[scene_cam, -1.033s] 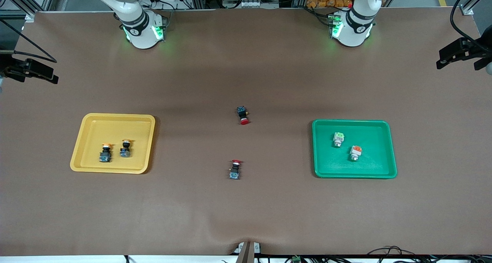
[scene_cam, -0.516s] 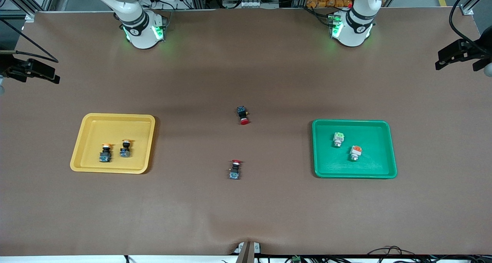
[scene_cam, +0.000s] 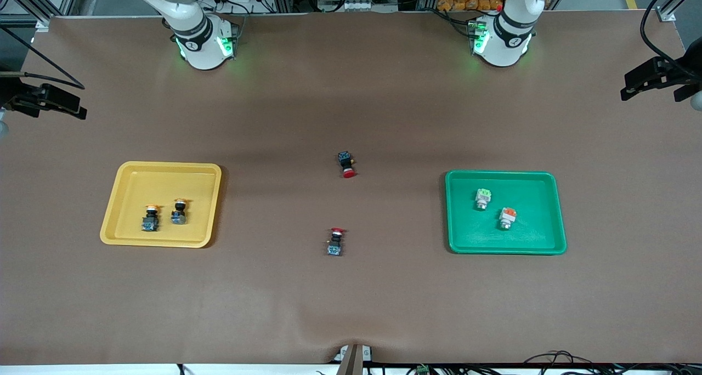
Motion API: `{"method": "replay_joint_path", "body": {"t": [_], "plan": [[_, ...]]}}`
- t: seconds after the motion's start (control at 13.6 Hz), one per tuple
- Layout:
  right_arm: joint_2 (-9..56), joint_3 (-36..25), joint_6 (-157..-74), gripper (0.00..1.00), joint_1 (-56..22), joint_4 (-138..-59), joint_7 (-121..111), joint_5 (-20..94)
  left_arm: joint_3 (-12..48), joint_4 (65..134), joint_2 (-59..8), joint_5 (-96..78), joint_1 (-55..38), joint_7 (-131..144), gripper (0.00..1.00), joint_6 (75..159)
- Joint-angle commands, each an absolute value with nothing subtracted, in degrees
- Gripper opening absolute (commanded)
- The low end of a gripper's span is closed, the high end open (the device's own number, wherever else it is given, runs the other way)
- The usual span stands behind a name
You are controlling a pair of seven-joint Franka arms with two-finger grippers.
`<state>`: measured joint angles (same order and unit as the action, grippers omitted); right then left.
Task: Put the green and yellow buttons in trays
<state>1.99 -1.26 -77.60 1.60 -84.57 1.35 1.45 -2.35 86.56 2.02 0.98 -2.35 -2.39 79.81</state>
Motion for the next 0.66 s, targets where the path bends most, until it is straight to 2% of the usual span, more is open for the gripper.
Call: {"method": "replay_joint_path", "body": {"t": [0.0, 0.59], "plan": [[0.7, -1.14, -77.95, 1.0, 2.28, -85.0, 0.62, 2.37, -2.64, 86.49, 1.67, 0.0, -2.72, -2.02, 1.0, 80.07], [0.88, -1.05, -79.63, 1.0, 1.85, -85.52, 0.62, 2.37, -2.64, 86.22, 1.32, -0.09, -3.16, -2.11, 1.0, 80.16]]}}
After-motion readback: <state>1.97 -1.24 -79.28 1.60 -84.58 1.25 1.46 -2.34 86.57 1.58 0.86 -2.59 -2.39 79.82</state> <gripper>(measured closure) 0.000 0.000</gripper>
